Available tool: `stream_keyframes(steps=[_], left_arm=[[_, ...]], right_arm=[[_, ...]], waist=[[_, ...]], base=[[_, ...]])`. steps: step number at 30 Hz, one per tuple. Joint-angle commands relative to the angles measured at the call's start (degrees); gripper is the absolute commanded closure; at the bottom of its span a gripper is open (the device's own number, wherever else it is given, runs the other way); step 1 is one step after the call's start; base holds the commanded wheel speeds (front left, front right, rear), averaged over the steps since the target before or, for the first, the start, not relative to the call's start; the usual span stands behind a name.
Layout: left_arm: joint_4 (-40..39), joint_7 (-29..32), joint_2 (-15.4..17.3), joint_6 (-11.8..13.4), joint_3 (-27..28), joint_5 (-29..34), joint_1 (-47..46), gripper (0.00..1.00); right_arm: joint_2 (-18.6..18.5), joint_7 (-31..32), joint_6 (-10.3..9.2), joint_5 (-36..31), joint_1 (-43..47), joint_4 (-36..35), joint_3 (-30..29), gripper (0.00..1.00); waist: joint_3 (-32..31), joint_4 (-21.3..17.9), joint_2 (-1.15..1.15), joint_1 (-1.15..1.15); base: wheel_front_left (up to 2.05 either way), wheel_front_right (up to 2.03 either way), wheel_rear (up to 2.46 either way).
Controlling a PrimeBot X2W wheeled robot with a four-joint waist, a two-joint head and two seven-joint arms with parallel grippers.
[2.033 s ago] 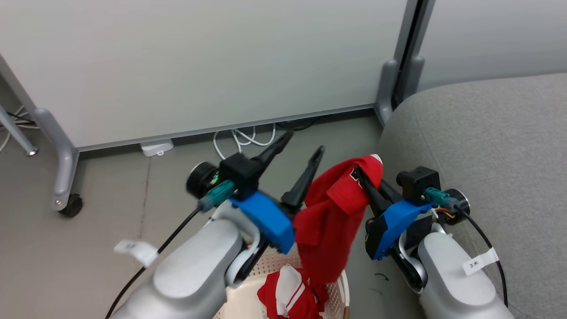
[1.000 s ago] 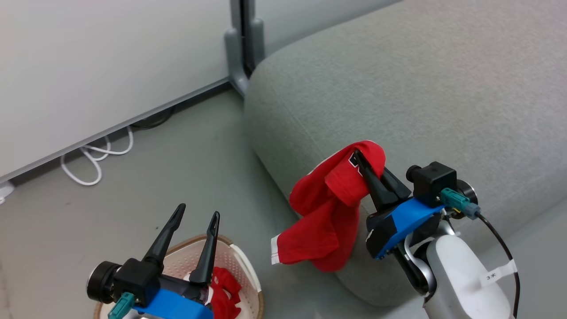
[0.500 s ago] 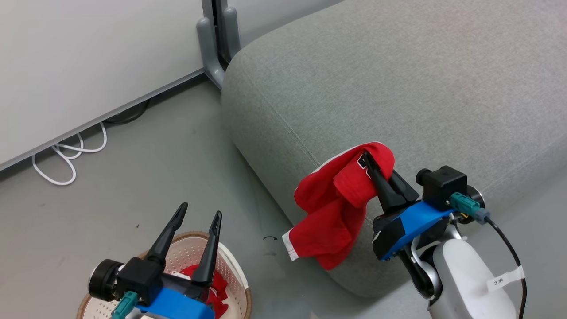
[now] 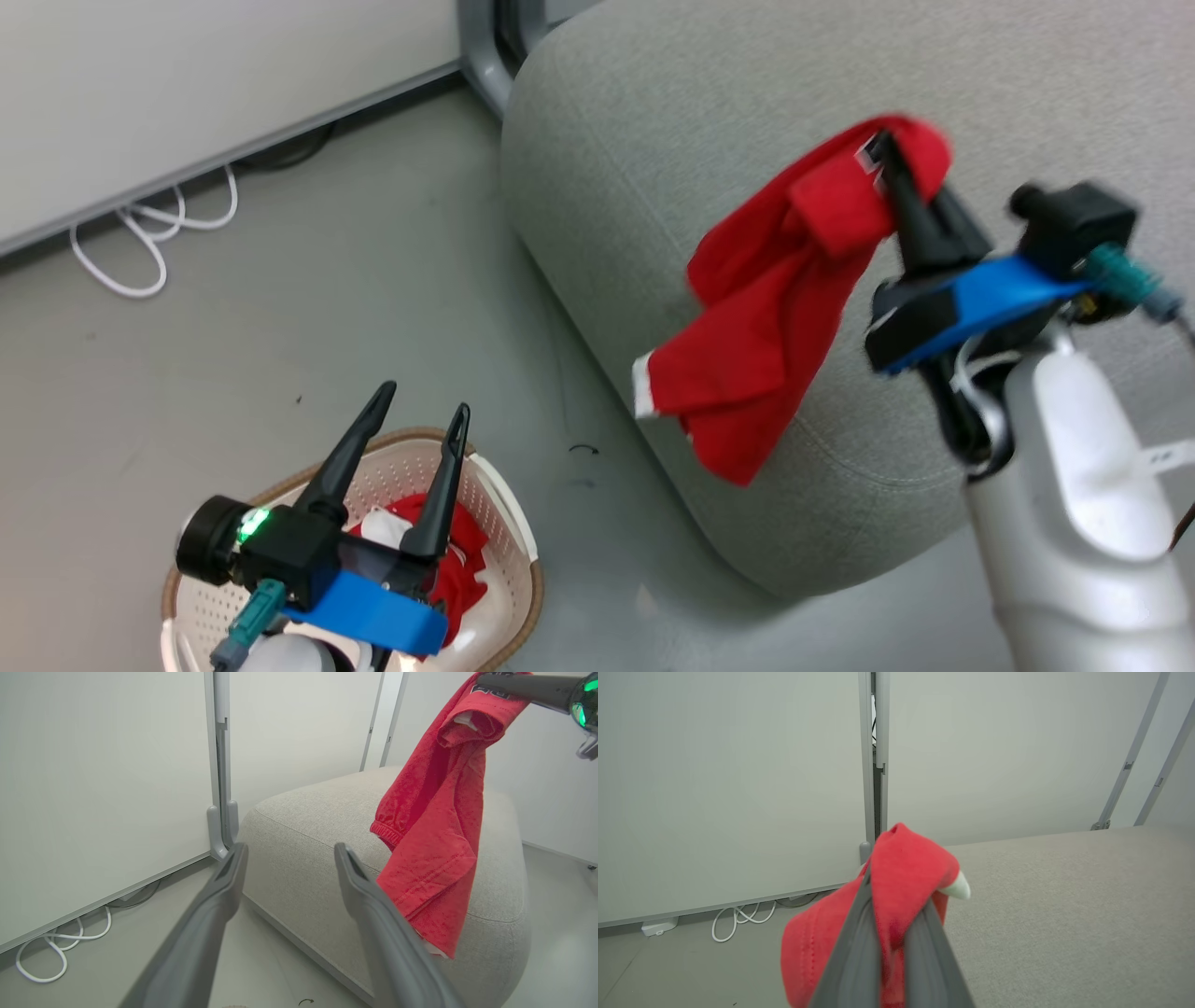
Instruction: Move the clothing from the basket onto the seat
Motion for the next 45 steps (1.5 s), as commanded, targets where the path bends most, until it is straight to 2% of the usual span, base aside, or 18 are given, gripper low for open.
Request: stream_keyframes(steps=[1,4,9,14,19,23,30,31,32,33,34,35,39,45], left_arm=[[-0.49,-0.27,0.29,-0.2,0.08,0.29,-1.22,0.0],[-1.45,-0.27,0.87,-0.26,-0.02,0.82,-2.74,0.0],[-3.07,-0.27,1.99,-0.39,-0.63,1.7,-5.45,0.0],[-5.57,-0.27,3.23,-0.48,-0.96,2.57,-7.87,0.0],[-8.76,-0.27,3.99,-0.25,-0.36,3.14,-9.43,0.0],[-10.62,-0.27,3.88,-0.32,-0.75,3.69,-10.38,0.0],[-12.51,-0.27,2.83,-0.13,-0.05,4.05,-10.86,0.0],[-12.58,-0.27,2.76,-0.14,0.11,4.08,-10.73,0.0],[-12.63,-0.27,2.68,-0.16,0.17,4.1,-10.63,0.0],[-12.61,-0.27,2.58,-0.17,0.27,4.08,-10.64,0.0],[-12.53,-0.27,2.43,-0.19,0.3,4.01,-10.66,0.0],[-12.39,-0.27,2.27,-0.21,0.34,3.98,-10.65,0.0],[-11.53,-0.27,1.5,-0.28,0.62,3.68,-10.59,0.0],[-9.01,-0.27,-0.66,-0.46,0.93,2.11,-9.17,0.0]], right_arm=[[-0.26,0.16,0.03,0.24,-2.05,0.01,-1.09,1.0],[-1.93,1.15,0.02,1.26,-7.18,0.61,-5.14,1.0],[-7.12,4.72,0.03,-0.49,-15.66,-0.77,-11.77,1.0],[-13.22,8.58,0.03,0.53,-23.53,-1.9,-20.47,1.0],[-18.8,10.1,0.03,0.05,-29.4,0.69,-27.59,1.0],[-20.71,9.57,0.03,-0.94,-30.65,4.67,-31.67,1.0],[-21.13,7.92,0.02,-6.55,-25.66,16.12,-37.12,1.0],[-21.09,7.67,0.02,-7.41,-25.19,17.39,-37.36,0.93],[-21.04,7.66,0.02,-8.19,-24.82,18.72,-37.5,0.73],[-20.8,7.59,0.02,-8.77,-24.58,19.89,-37.94,0.47],[-20.44,7.36,0.02,-9.44,-24.36,20.8,-38.32,0.03],[-20.08,7.37,0.02,-9.99,-24.2,21.55,-38.45,0.0],[-18.56,7.41,0.02,-11.39,-23.53,23.87,-37.05,0.0],[-18.66,4.73,0.02,-11.23,-19.81,24.7,-32.41,0.0]], waist=[[2.41,1.64,0.0,-0.01],[5.64,3.34,0.0,-0.01],[11.25,6.58,0.0,-0.01],[17.08,9.74,0.0,-0.01],[21.8,12.29,0.0,-0.01],[23.98,14.59,0.0,-0.01],[25.95,18.17,0.0,-0.01],[25.96,18.39,0.0,-0.01],[25.95,18.58,0.0,-0.01],[25.88,18.77,0.0,-0.01],[25.69,18.91,0.0,-0.01],[25.48,19.0,0.0,-0.01],[23.6,19.09,0.0,-0.01],[17.67,19.66,0.0,-0.01]], base=[[0.0,0.0,0.0],[0.0,0.0,0.0],[0.0,0.0,0.0],[0.0,0.0,0.0],[0.0,0.0,0.0],[0.0,0.0,0.0],[0.0,0.0,0.0],[0.0,0.0,0.0],[0.0,0.0,0.0],[0.0,0.0,0.0],[0.0,0.0,0.0],[0.0,0.0,0.0],[0.0,0.0,0.0],[0.0,0.0,0.0]])
